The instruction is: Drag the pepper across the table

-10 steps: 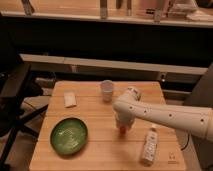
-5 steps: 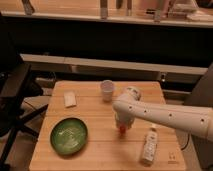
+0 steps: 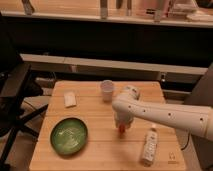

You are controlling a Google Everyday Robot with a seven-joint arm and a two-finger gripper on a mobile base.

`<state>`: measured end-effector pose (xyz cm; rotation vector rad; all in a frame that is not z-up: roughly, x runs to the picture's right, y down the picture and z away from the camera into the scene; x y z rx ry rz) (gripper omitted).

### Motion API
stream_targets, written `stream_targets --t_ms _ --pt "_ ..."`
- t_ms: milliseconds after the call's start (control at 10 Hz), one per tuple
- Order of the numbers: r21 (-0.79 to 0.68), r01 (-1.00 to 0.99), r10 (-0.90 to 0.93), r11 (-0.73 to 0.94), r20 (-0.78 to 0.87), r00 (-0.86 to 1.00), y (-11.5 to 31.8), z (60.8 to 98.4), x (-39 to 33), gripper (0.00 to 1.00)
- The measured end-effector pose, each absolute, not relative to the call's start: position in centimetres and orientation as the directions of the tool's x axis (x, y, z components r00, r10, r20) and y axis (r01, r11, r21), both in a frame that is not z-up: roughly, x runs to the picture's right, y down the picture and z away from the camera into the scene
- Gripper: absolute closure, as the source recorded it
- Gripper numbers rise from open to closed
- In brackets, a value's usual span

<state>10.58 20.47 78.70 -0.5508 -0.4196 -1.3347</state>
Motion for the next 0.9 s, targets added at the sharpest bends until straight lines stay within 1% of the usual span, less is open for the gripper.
stream_targets --t_ms 900 --pt "-0.102 0.991 -0.801 0.091 0.583 0.134 20.51 78.32 9.98 1.00"
